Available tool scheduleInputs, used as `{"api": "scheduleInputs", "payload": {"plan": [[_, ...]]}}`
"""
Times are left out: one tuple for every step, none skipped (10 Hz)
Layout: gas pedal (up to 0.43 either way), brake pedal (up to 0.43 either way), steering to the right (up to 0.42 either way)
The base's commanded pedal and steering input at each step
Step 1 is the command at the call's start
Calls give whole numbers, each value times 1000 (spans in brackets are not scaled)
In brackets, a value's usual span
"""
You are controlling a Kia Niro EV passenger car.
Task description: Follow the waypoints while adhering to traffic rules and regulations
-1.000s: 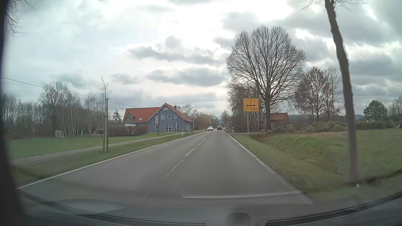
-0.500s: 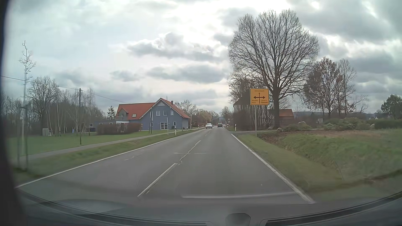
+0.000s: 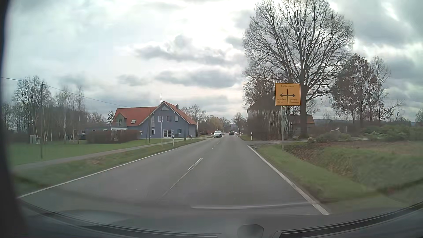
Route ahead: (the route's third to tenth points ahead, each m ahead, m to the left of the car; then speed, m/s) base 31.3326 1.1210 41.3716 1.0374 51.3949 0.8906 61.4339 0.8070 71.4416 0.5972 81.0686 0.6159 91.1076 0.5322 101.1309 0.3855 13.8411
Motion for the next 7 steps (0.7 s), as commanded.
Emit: {"api": "scheduleInputs", "payload": {"plan": [[138, 0, 4], [138, 0, 4], [138, 0, 4], [150, 0, 4], [150, 0, 4], [150, 0, 4], [150, 0, 4]]}}
